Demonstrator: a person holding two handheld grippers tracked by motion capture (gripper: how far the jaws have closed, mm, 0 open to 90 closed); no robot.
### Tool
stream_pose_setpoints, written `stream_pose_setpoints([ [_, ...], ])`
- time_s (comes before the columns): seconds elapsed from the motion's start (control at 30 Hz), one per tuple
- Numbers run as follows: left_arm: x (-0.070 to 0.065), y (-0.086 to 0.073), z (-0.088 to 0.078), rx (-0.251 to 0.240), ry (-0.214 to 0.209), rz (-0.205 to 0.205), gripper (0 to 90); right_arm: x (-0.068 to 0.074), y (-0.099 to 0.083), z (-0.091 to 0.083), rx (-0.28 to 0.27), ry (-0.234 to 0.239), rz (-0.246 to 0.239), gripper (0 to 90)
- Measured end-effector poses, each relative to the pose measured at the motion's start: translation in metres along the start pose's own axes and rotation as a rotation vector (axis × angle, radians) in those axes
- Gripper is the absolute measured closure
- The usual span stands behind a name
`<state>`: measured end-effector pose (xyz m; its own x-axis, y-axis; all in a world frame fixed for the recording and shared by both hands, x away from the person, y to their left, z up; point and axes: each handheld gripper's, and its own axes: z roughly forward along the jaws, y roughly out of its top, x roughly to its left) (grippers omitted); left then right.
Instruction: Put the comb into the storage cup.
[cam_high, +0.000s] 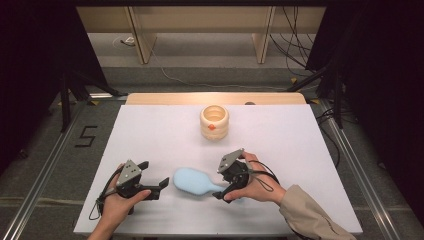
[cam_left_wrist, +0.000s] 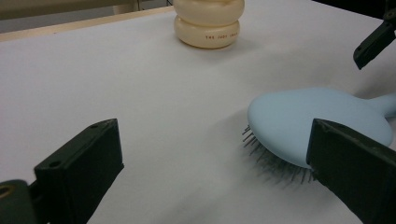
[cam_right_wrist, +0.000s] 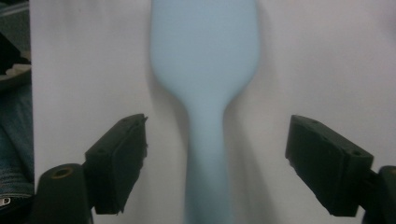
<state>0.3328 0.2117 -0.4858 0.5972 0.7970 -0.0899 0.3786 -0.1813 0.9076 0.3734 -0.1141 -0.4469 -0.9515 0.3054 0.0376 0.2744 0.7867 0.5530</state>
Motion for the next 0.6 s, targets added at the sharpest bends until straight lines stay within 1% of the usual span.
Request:
stream_pose_setpoints([
  [0.03, 0.000, 0.000, 0.000, 0.000, 0.000, 0.000, 3.2, 0.001, 0.004, 0.005, 0.029, 0.010, -0.006, 22.9],
  [0.07, 0.000, 0.000, 0.000, 0.000, 0.000, 0.000, 3.2, 0.001, 0.004, 0.005, 0.029, 0.010, -0.006, 22.9],
  [0.17, 0.000, 0.000, 0.000, -0.001, 0.000, -0.001, 3.3, 0.002, 0.008, 0.013, 0.085, 0.024, -0.010, 25.0],
  [0.33, 0.000, 0.000, 0.000, -0.001, -0.001, -0.001, 3.4, 0.004, 0.015, 0.024, 0.175, 0.018, -0.008, 30.2],
  [0.37, 0.000, 0.000, 0.000, -0.001, -0.001, -0.001, 3.4, 0.004, 0.016, 0.026, 0.184, 0.017, -0.001, 31.2],
  [0.4, 0.000, 0.000, 0.000, -0.001, -0.002, -0.001, 3.4, 0.003, 0.017, 0.027, 0.199, 0.018, -0.007, 31.6],
  [0.43, 0.000, 0.000, 0.000, -0.001, -0.002, -0.001, 3.4, 0.004, 0.018, 0.028, 0.206, 0.021, 0.006, 32.7],
  [0.47, 0.000, 0.000, 0.000, -0.001, -0.003, -0.001, 3.5, 0.002, 0.018, 0.029, 0.212, 0.027, -0.016, 34.5],
  [0.5, 0.000, 0.000, 0.000, 0.000, -0.003, 0.000, 3.5, 0.003, 0.019, 0.029, 0.218, 0.027, 0.002, 35.3],
  [0.53, 0.000, 0.000, 0.000, 0.001, -0.003, -0.001, 3.5, 0.004, 0.020, 0.030, 0.226, 0.028, 0.006, 35.3],
  [0.57, 0.000, 0.000, 0.000, 0.000, -0.003, -0.001, 3.5, 0.003, 0.020, 0.031, 0.230, 0.026, -0.024, 35.4],
  [0.6, 0.000, 0.000, 0.000, 0.000, -0.003, -0.001, 3.5, 0.004, 0.021, 0.031, 0.243, 0.024, -0.017, 36.1],
])
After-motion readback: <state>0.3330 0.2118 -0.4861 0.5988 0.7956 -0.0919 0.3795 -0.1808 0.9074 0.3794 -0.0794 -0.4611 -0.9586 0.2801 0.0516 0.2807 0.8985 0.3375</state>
